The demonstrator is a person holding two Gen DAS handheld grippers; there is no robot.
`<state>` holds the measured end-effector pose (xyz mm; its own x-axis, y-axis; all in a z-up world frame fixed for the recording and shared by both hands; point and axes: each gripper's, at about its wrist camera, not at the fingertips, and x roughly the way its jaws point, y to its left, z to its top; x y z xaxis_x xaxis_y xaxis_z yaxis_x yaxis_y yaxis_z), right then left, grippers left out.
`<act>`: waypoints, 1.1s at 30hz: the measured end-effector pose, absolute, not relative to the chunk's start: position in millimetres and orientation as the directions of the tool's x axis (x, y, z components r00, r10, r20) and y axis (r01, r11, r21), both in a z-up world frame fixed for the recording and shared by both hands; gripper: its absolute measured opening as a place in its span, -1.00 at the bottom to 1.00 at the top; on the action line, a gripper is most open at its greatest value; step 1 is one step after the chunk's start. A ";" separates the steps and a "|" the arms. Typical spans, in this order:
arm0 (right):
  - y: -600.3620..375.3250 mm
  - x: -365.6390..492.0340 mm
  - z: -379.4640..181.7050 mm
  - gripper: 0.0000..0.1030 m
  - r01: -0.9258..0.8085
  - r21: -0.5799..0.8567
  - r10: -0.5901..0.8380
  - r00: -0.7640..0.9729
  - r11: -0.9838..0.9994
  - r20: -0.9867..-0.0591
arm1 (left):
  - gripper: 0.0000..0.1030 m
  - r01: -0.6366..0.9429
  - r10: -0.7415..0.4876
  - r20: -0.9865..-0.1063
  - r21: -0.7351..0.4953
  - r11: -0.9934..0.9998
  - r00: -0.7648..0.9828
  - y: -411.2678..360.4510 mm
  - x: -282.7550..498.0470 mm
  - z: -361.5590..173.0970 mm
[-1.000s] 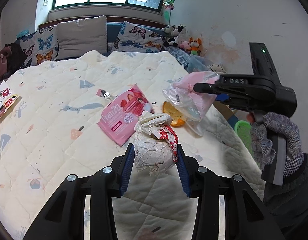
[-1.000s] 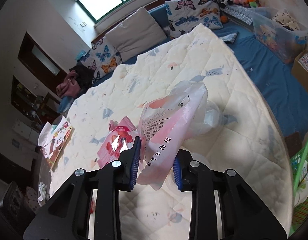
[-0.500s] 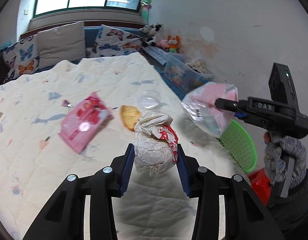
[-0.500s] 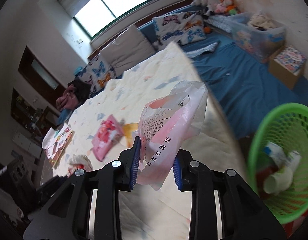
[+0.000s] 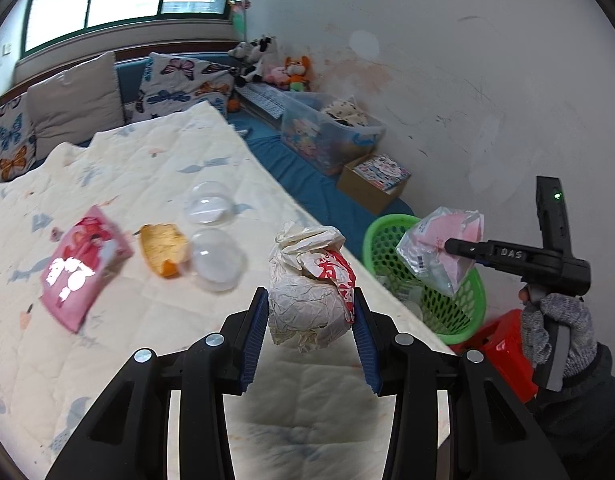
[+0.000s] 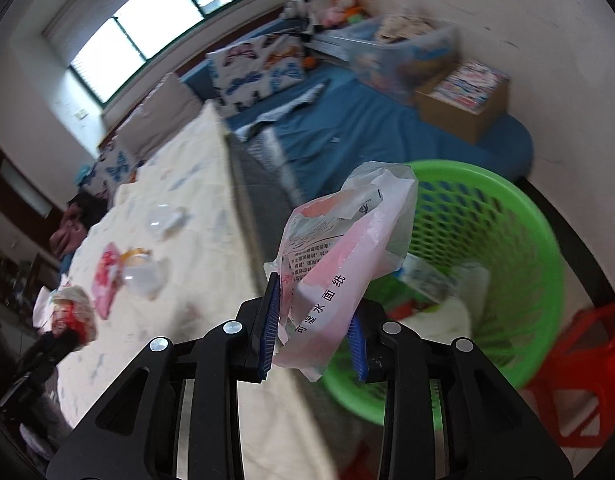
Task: Collect trash
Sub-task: 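Drop the pink plastic bag into the basket with the right tool while the left holds the tissue, then lower the crumpled tissue into the basket and open the left tool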
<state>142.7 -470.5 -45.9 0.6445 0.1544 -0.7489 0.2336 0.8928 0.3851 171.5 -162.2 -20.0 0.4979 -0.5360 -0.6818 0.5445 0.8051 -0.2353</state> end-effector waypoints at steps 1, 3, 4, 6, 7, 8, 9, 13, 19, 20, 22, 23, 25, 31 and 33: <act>-475.9 141.7 -50.0 -0.37 0.248 0.384 0.147 0.641 0.889 -0.753 | -0.22 0.552 -0.539 -0.684 -0.234 0.800 0.492 -168.7 171.1 -20.1; -486.2 140.2 -57.1 -0.37 0.269 0.387 0.139 0.636 0.882 -0.759 | -0.22 0.566 -0.544 -0.688 -0.231 0.792 0.481 -180.1 170.5 -21.1; -490.4 139.8 -60.7 -0.37 0.277 0.392 0.139 0.634 0.877 -0.761 | -0.22 0.571 -0.544 -0.690 -0.227 0.789 0.477 -184.8 170.0 -21.3; -498.9 139.0 -66.9 -0.36 0.290 0.403 0.144 0.630 0.868 -0.763 | -0.22 0.581 -0.543 -0.695 -0.220 0.784 0.470 -193.3 170.4 -21.8; -502.3 140.4 -69.9 -0.34 0.293 0.406 0.147 0.626 0.866 -0.766 | -0.22 0.586 -0.543 -0.698 -0.216 0.781 0.467 -198.0 170.1 -22.3; -505.3 141.9 -73.3 -0.32 0.301 0.406 0.145 0.622 0.863 -0.769 | -0.22 0.589 -0.543 -0.700 -0.214 0.779 0.464 -201.7 169.5 -22.5; -507.0 142.5 -75.2 -0.27 0.303 0.407 0.145 0.621 0.862 -0.770 | -0.22 0.592 -0.543 -0.702 -0.212 0.778 0.461 -205.1 169.0 -22.3; -513.8 146.1 -81.9 -0.19 0.310 0.421 0.158 0.614 0.852 -0.773 | -0.22 0.604 -0.543 -0.709 -0.205 0.770 0.450 -216.5 168.6 -22.6; -519.6 143.4 -85.2 0.03 0.312 0.439 0.166 0.624 0.843 -0.763 | -0.22 0.623 -0.546 -0.718 -0.201 0.756 0.431 -231.7 168.1 -25.2; -521.3 141.7 -85.7 0.03 0.315 0.442 0.167 0.625 0.840 -0.763 | -0.22 0.627 -0.548 -0.720 -0.201 0.753 0.427 -234.3 168.1 -25.9; -524.6 138.3 -85.9 0.06 0.319 0.442 0.165 0.625 0.838 -0.763 | -0.22 0.635 -0.549 -0.723 -0.199 0.746 0.418 -240.5 168.5 -27.3; -526.4 135.5 -85.8 0.07 0.323 0.443 0.163 0.624 0.837 -0.764 | -0.22 0.640 -0.550 -0.725 -0.199 0.743 0.414 -244.0 168.4 -28.2; -529.2 130.6 -85.0 0.10 0.327 0.444 0.161 0.625 0.834 -0.763 | -0.22 0.648 -0.555 -0.728 -0.203 0.734 0.402 -251.5 170.1 -30.5; -540.9 111.4 -81.1 0.23 0.344 0.444 0.142 0.636 0.827 -0.758 | -0.22 0.680 -0.569 -0.739 -0.209 0.703 0.361 -275.0 169.0 -38.0; -544.3 105.4 -79.8 0.24 0.349 0.442 0.135 0.639 0.826 -0.757 | -0.22 0.691 -0.569 -0.744 -0.205 0.693 0.350 -284.8 169.2 -40.4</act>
